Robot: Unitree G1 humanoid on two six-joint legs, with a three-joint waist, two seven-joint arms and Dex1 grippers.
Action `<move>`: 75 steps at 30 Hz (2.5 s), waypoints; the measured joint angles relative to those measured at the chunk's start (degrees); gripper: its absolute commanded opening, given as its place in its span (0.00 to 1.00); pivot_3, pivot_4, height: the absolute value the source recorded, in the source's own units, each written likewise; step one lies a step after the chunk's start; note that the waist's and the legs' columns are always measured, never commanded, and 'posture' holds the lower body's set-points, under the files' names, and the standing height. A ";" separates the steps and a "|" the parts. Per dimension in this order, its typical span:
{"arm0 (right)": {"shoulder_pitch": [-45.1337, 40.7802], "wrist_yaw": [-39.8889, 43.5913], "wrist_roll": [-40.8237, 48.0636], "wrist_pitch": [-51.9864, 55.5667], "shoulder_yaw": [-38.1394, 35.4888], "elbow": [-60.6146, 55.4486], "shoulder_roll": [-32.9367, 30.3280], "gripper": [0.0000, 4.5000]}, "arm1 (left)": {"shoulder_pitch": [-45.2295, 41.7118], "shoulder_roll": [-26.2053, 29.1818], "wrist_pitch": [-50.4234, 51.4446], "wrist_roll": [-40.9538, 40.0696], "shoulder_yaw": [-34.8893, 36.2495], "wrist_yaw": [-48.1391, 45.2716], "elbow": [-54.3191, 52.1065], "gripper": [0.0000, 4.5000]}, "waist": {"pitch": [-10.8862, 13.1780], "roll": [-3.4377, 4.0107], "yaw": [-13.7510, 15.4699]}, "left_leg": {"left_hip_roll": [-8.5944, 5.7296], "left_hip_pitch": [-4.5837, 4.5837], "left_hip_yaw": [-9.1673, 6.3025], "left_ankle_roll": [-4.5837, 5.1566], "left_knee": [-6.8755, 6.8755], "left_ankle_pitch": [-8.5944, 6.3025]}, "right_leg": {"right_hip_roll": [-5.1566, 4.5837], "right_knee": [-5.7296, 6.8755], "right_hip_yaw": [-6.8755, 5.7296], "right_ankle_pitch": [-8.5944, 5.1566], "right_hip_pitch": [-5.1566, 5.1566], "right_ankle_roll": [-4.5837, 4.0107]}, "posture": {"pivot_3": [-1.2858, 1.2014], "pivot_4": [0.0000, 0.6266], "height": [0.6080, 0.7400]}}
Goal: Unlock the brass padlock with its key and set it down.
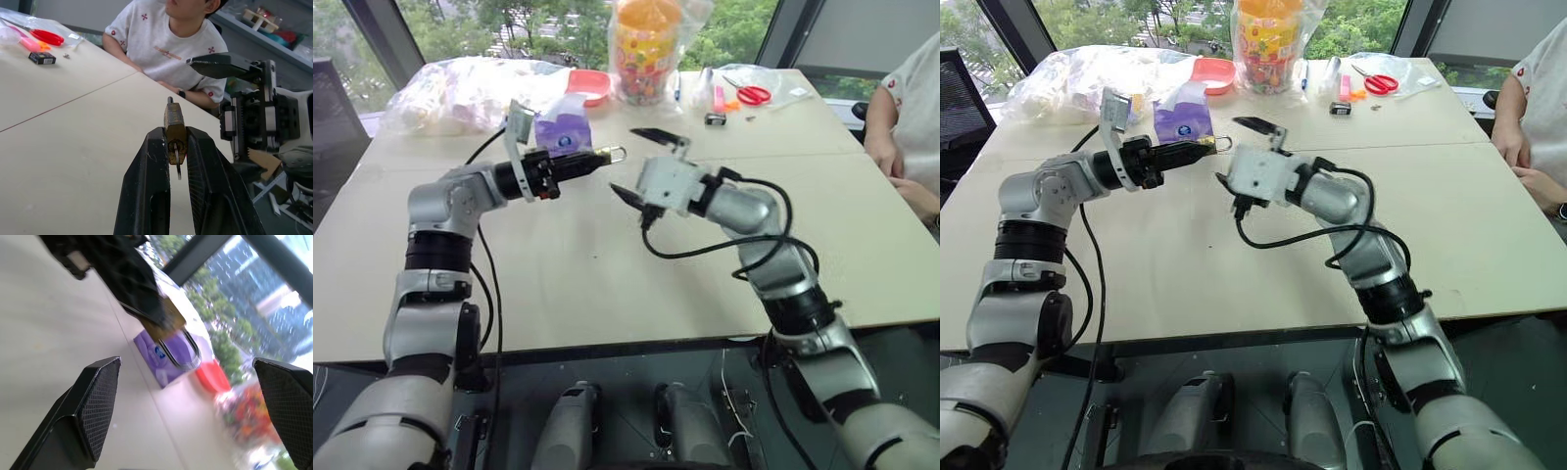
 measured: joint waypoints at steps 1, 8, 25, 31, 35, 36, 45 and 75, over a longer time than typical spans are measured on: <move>-0.18 -0.94 1.62 2.65 -1.96 -1.51 0.69 0.99 | 0.42 -0.02 0.10 -0.02 -0.15 -0.25 -0.83 0.00 | 0.00 0.00 -0.01 | 0.01 0.00 0.00 0.00 0.01 0.00 | 0.00 0.02 0.00 0.00 -0.01 0.00 | 0.52 0.24 1.00; -2.71 -4.32 4.68 8.05 -4.67 -3.39 0.97 0.99 | 1.16 0.37 1.23 -0.08 -0.82 -2.01 -4.19 0.00 | 0.00 0.00 0.05 | 0.02 0.01 0.02 0.00 0.00 0.00 | -0.01 0.00 0.00 -0.02 -0.02 -0.07 | 0.52 0.24 1.00; -2.71 -3.70 6.40 7.23 -1.50 -2.45 0.20 0.99 | 3.18 0.01 3.73 -1.99 -0.85 -2.38 -10.62 0.00 | 0.00 0.00 0.03 | 0.02 -0.01 0.02 0.00 -0.01 -0.01 | 0.00 -0.04 0.00 -0.01 -0.02 -0.04 | 0.52 0.24 1.00; -2.59 -3.07 6.91 6.54 -0.97 -1.92 -0.58 0.99 | 3.76 1.00 4.63 -2.40 -1.34 -3.36 -12.84 0.00 | 0.00 0.00 0.04 | 0.02 -0.01 0.02 0.00 -0.01 -0.01 | 0.00 -0.04 0.00 -0.05 -0.02 -0.10 | 0.52 0.24 1.00; -2.07 -1.59 7.99 7.72 -0.97 -1.92 -1.12 0.99 | 3.85 1.62 4.12 -2.38 -1.52 -4.42 -12.84 0.00 | 0.00 0.00 0.04 | 0.02 -0.01 0.02 0.00 -0.01 -0.01 | 0.00 -0.05 0.00 -0.05 -0.02 -0.12 | 0.52 0.24 1.00; -1.84 -1.35 8.17 8.05 -0.99 -1.93 -1.17 0.99 | 3.85 1.91 3.90 -2.34 -1.79 -4.57 -12.82 0.00 | 0.00 0.00 0.05 | 0.02 -0.01 0.02 0.00 -0.01 -0.01 | 0.00 -0.05 0.00 -0.06 -0.02 -0.13 | 0.52 0.24 1.00; -1.27 0.02 10.00 10.66 -1.28 -2.12 -3.44 0.99 | 3.63 1.52 0.53 -1.14 -3.18 -4.80 -10.38 0.00 | 0.00 0.00 0.19 | 0.01 -0.02 0.02 0.01 0.00 -0.01 | -0.03 -0.06 -0.01 -0.10 -0.02 -0.18 | 0.52 0.24 1.00; 8.83 -2.42 31.89 64.45 -7.77 -25.70 -18.80 1.00 | -11.24 -20.93 -7.55 15.22 -5.50 4.15 39.74 0.59 | 0.00 -0.06 1.54 | -0.09 -0.27 0.09 0.33 0.10 -0.21 | -0.23 -0.38 -0.09 0.03 -0.07 0.12 | 0.52 0.24 1.00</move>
